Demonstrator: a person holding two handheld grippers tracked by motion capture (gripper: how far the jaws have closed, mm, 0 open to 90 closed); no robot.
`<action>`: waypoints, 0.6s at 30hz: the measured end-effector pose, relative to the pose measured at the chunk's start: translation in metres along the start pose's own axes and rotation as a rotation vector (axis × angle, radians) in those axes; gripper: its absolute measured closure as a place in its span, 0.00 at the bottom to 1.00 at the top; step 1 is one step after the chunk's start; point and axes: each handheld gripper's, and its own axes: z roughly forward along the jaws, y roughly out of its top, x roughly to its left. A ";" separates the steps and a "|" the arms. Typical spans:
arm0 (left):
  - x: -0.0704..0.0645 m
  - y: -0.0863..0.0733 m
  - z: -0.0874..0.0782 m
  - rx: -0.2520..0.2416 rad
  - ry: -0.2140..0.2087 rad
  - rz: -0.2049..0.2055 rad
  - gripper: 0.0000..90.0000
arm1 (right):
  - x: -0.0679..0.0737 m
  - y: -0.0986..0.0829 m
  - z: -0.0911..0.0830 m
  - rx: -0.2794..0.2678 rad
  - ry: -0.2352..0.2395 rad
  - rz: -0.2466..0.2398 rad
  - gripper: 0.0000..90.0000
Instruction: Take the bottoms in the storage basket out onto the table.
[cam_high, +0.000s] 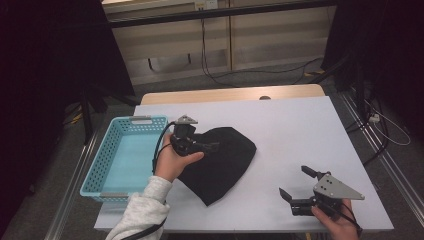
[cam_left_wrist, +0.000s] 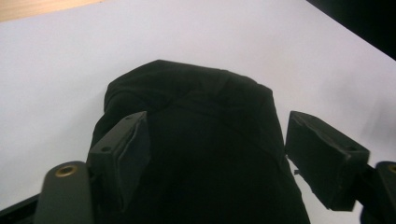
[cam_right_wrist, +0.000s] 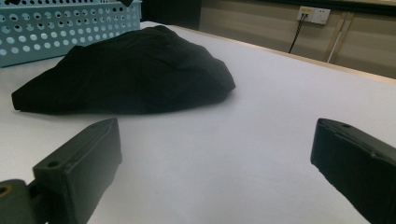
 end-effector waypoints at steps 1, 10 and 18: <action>0.001 -0.002 -0.001 -0.006 0.007 0.007 0.22 | 0.000 0.000 0.000 -0.002 0.000 0.001 0.01; 0.002 -0.025 -0.010 0.010 0.036 0.020 0.16 | 0.005 0.000 0.002 0.011 0.003 -0.017 0.01; 0.002 -0.041 -0.012 -0.001 0.022 0.007 0.10 | 0.005 0.000 0.000 0.008 -0.008 -0.002 0.01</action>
